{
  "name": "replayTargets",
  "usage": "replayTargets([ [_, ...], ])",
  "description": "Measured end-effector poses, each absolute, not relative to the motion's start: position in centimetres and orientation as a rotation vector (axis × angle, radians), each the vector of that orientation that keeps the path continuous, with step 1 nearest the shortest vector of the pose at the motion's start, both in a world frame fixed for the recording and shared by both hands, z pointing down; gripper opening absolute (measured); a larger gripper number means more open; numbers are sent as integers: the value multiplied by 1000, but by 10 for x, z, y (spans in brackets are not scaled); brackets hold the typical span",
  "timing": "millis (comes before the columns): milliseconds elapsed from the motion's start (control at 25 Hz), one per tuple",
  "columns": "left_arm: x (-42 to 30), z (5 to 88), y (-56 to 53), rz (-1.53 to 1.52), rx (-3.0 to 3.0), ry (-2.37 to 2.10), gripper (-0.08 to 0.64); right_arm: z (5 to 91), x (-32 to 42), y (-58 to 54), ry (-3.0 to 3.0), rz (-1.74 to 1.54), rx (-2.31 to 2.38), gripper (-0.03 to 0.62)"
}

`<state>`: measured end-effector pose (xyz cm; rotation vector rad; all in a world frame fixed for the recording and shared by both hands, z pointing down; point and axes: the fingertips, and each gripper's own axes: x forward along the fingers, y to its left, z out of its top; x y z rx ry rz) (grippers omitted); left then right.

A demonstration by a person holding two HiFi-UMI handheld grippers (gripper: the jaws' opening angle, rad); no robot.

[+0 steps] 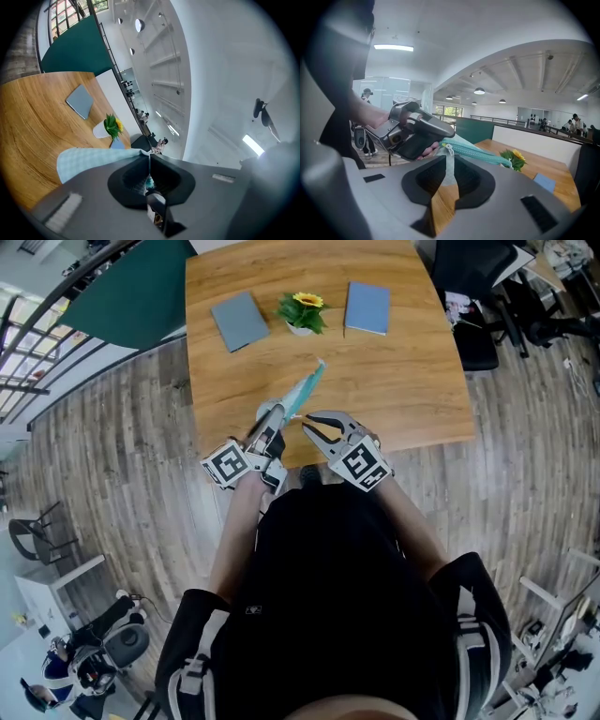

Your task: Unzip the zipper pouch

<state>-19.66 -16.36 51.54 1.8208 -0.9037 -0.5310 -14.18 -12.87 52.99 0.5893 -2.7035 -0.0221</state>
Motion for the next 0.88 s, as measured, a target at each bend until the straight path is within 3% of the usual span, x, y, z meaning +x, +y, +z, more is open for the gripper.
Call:
replayTargets([
  [280, -194, 507, -158, -527, 1857, -866, 9, 520, -150, -127, -2726, -63, 574, 63],
  [520, -191, 504, -159, -545, 1865, -848, 9, 513, -155, -126, -2746, -62, 544, 14],
  [880, -196, 506, -159, -530, 1853, -881, 9, 510, -154, -128, -2721, -144, 580, 9],
])
